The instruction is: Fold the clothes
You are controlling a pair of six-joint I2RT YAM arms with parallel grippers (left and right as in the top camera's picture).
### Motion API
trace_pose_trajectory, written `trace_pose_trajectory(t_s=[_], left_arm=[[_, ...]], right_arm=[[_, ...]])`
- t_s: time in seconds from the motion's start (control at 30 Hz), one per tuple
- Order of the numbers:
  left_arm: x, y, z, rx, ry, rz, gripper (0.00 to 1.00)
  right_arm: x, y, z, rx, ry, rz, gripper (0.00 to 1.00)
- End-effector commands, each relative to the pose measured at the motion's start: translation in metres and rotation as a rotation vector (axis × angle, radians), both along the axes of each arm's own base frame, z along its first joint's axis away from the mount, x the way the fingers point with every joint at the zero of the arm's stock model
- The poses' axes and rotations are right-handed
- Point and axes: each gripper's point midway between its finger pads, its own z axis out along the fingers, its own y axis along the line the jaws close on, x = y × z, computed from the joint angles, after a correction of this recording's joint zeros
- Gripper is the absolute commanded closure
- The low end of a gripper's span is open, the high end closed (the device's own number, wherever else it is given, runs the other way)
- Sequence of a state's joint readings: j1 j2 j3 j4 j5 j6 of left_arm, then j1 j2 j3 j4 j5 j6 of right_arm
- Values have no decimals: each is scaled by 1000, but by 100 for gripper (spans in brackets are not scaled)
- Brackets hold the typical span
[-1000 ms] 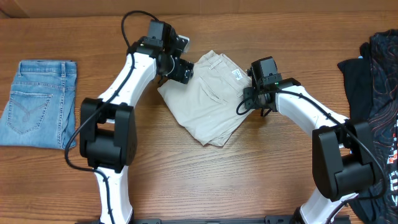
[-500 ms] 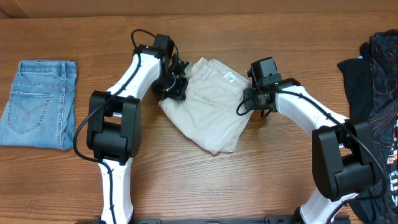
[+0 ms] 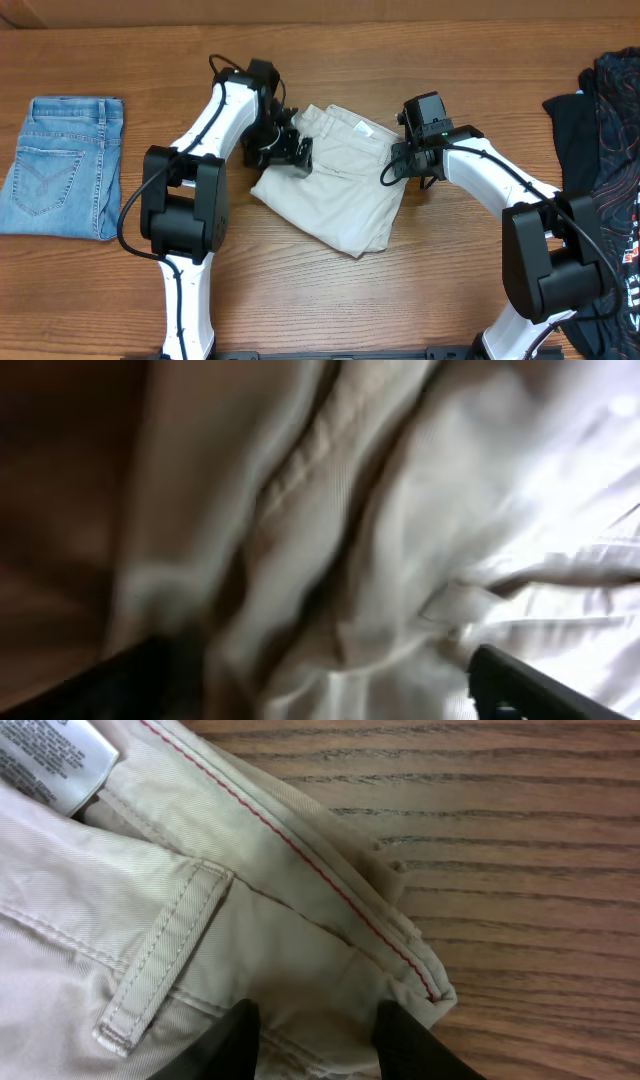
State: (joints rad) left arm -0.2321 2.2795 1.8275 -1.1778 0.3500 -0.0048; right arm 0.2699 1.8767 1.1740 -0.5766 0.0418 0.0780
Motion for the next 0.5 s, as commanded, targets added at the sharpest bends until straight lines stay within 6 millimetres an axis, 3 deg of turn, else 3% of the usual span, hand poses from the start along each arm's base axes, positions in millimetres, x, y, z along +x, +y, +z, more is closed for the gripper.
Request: trace_pose_trajectory(t_s=[0.0, 0.2, 0.47], left_arm=[[46, 1, 33, 2, -174, 6, 0], [68, -10, 36, -29, -282, -42, 0], [71, -28, 15, -33, -292, -92, 0]], right_arm=[[-1, -14, -3, -43, 2, -28, 59], [-1, -13, -3, -43, 2, -28, 59], [-1, -14, -3, -42, 6, -31, 59]])
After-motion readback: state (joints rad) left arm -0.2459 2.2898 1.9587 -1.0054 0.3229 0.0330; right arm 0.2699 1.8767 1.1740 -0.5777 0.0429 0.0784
